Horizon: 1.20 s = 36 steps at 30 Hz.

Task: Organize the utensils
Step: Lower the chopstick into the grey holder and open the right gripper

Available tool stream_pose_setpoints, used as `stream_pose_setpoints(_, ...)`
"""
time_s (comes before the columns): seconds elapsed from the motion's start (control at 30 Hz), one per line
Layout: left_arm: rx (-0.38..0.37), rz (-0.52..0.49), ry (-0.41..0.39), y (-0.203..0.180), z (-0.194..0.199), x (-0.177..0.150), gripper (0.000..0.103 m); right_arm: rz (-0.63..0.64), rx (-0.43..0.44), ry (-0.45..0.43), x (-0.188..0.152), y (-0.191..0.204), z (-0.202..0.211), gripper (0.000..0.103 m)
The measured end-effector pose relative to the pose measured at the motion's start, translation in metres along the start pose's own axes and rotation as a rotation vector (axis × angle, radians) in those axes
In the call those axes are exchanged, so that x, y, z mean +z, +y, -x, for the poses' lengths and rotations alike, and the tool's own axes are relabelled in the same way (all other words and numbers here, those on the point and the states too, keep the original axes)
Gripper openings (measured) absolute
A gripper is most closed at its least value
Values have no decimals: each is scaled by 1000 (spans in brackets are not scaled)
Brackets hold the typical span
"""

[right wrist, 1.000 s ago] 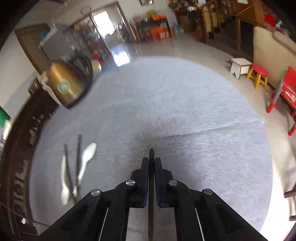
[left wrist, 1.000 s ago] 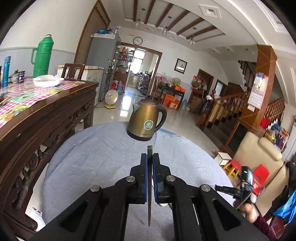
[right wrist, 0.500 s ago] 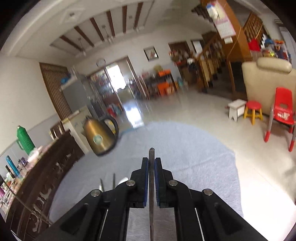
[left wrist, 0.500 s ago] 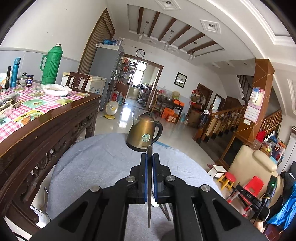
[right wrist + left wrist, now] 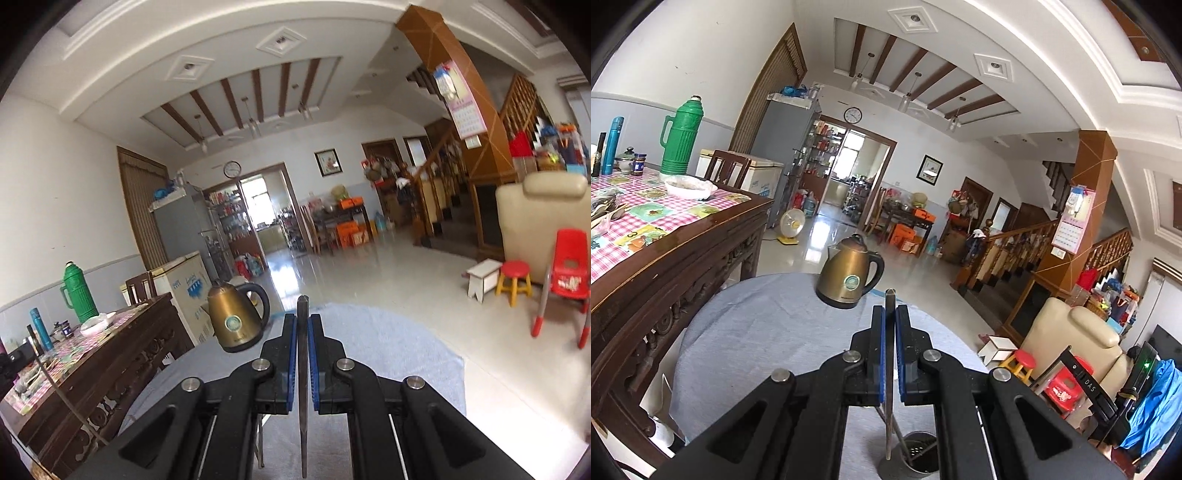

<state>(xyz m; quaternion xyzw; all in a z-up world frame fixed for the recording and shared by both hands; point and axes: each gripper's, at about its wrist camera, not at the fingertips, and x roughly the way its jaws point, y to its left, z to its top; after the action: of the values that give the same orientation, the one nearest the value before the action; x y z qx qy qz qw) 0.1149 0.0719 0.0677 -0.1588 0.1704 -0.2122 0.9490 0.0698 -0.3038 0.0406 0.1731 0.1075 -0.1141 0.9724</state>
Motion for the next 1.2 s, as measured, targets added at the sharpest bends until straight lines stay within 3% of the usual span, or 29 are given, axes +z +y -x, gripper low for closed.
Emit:
stream_pose_setpoints(0.6,-63,-5,17,-29,-8,-10,5,24,143,-47,10,38,37,7)
stream_pose_setpoints(0.8,-49,-10,48,-32,-19,-20,5,50,185,-1,-5,53,27,7)
stream_pose_setpoints(1.2,-12,-42,92,-38,-30,-32,5,98,186,89,-25,60,12,7)
